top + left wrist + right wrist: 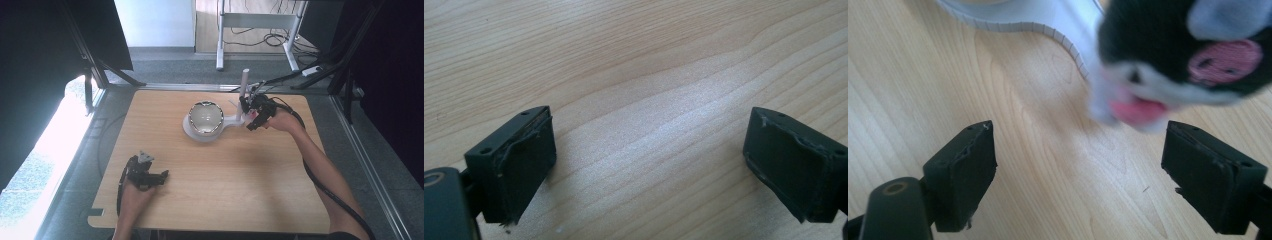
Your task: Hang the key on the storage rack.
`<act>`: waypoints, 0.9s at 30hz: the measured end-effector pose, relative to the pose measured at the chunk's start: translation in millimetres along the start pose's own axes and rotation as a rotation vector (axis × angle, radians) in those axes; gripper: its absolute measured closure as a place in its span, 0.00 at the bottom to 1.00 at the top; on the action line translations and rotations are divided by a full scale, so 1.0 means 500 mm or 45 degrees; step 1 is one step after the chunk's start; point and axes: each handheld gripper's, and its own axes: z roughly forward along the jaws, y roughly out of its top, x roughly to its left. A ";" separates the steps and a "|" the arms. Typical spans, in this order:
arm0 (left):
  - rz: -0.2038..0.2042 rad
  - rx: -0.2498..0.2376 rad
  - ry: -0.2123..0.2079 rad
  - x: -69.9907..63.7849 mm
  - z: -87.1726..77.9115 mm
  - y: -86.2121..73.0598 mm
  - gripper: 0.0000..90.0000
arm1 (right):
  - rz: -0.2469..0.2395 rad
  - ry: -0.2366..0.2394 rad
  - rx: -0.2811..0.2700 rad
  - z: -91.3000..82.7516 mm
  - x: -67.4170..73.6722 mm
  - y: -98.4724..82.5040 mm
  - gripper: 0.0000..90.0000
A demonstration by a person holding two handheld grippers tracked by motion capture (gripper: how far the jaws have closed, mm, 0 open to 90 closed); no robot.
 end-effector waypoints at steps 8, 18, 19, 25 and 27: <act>0.000 0.000 0.000 0.000 0.000 0.000 0.07 | -0.027 -0.004 0.015 -0.011 0.013 -0.012 0.15; 0.000 0.000 0.000 0.000 0.000 0.000 0.07 | -0.037 -0.043 -0.014 -0.034 0.036 -0.036 0.15; 0.000 0.000 0.000 0.000 0.000 0.000 0.07 | -0.037 -0.042 -0.019 -0.036 0.039 -0.038 0.15; 0.000 0.000 0.001 0.000 0.000 0.000 0.07 | -0.044 -0.033 -0.044 -0.049 0.058 -0.056 0.15; 0.001 0.001 0.000 0.000 0.000 0.000 0.07 | -0.043 -0.025 -0.053 -0.051 0.064 -0.062 0.15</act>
